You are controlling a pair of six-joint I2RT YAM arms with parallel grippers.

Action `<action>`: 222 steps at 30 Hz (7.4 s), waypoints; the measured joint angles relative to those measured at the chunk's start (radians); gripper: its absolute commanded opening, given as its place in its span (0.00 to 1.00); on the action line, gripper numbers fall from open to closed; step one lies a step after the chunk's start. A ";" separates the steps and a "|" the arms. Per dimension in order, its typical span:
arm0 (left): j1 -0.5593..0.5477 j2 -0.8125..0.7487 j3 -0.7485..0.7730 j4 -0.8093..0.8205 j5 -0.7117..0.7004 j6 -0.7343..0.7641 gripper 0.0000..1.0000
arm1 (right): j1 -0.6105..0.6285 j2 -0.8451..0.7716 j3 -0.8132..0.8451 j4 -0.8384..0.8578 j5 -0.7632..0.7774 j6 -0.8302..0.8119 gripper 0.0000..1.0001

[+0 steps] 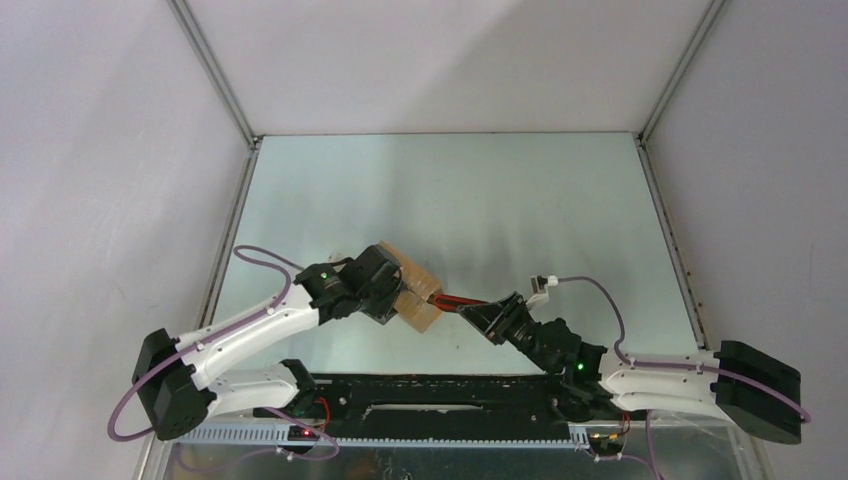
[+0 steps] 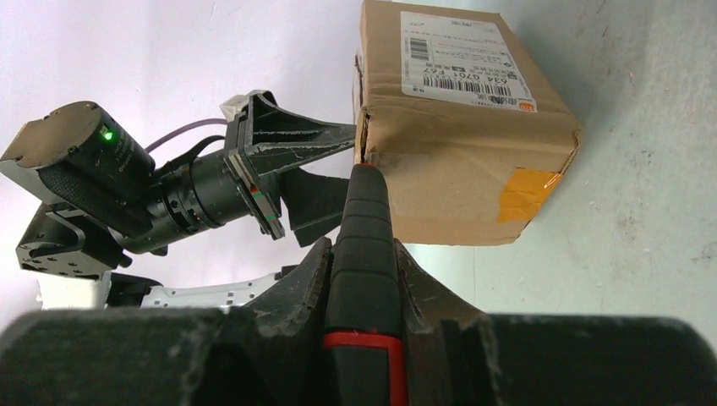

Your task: Unpack the express box

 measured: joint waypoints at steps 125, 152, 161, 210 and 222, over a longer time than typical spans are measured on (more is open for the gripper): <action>0.065 0.095 0.101 -0.297 0.098 0.219 0.26 | -0.114 -0.011 0.278 -0.427 -0.434 -0.364 0.00; 0.072 -0.043 0.014 -0.242 0.014 0.174 0.04 | -0.019 0.073 0.257 -0.324 -0.269 -0.198 0.00; 0.112 -0.106 -0.015 -0.169 0.075 0.162 0.01 | -0.049 -0.016 0.195 -0.297 -0.273 -0.169 0.00; 0.215 -0.064 -0.042 -0.177 0.166 0.347 0.00 | -0.020 0.128 0.193 -0.156 -0.309 -0.242 0.00; 0.215 -0.051 0.000 -0.165 0.159 0.433 0.00 | -0.041 0.056 0.173 -0.194 -0.340 -0.241 0.00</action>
